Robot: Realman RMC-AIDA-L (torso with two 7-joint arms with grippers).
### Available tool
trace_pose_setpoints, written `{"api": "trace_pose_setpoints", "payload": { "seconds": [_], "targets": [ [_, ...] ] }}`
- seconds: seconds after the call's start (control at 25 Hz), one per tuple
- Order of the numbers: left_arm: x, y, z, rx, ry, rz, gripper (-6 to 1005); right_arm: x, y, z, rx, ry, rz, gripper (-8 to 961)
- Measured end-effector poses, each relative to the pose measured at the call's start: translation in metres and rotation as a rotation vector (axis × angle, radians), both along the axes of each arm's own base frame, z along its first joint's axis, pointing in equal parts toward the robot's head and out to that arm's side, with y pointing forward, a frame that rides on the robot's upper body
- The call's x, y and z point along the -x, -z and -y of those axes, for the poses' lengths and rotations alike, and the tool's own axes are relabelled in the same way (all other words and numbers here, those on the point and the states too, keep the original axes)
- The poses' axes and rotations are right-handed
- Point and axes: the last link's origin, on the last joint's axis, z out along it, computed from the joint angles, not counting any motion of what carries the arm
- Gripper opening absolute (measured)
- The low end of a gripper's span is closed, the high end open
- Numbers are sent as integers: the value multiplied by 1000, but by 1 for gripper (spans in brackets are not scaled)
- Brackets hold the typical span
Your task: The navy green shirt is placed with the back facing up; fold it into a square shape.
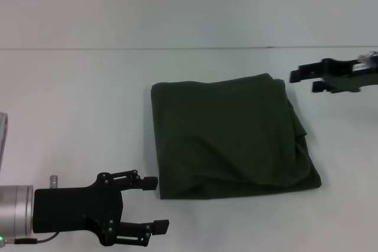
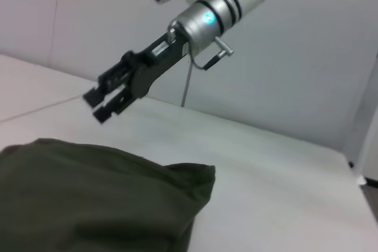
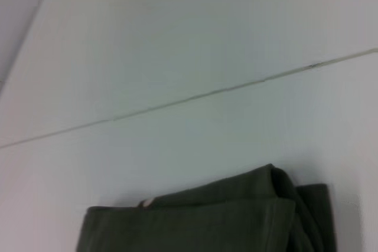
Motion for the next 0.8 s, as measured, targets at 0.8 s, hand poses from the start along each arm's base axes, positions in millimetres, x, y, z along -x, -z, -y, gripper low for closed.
{"api": "trace_pose_setpoints", "payload": {
  "seconds": [0.8],
  "targets": [
    [1,7,3,-15,20,15,866,1,41,-4,-13,20,40,679]
  ]
}}
